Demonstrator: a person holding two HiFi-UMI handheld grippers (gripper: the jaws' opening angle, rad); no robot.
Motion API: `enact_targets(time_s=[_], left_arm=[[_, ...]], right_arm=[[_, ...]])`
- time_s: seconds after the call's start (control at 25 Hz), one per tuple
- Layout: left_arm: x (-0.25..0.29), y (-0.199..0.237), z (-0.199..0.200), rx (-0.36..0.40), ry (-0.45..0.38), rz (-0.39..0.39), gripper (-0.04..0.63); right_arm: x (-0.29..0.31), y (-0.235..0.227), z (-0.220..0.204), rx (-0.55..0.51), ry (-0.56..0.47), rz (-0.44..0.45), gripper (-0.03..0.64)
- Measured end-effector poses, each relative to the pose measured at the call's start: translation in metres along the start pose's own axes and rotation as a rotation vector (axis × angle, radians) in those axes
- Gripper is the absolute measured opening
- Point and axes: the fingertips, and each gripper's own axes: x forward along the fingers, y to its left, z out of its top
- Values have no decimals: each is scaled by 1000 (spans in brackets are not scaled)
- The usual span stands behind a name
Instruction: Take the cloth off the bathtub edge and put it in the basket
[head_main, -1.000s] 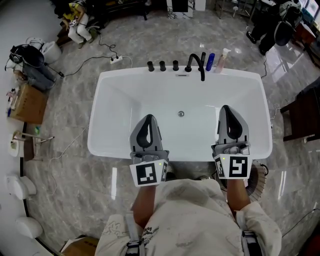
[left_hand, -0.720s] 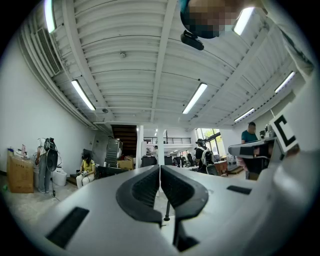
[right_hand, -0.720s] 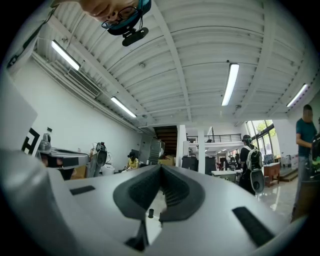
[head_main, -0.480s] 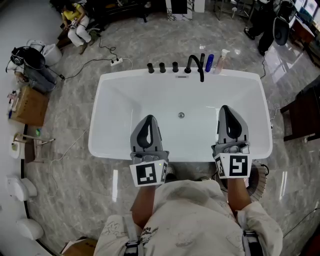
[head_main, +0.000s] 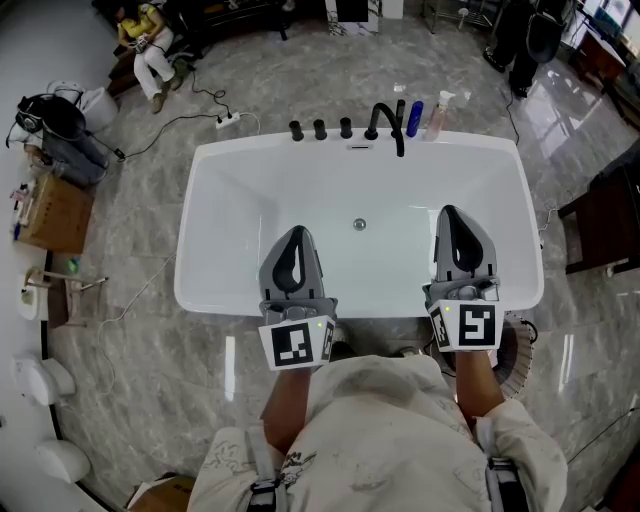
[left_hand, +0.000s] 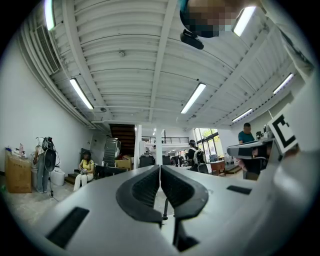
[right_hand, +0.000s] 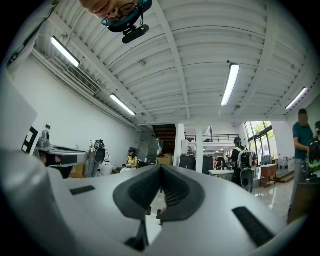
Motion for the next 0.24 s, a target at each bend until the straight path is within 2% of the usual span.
enact_targets(time_s=[0.24], left_arm=[[-2,3,-6,2,-2,5,6]], right_arm=[[3,6,-2,21,-5,2,-11]])
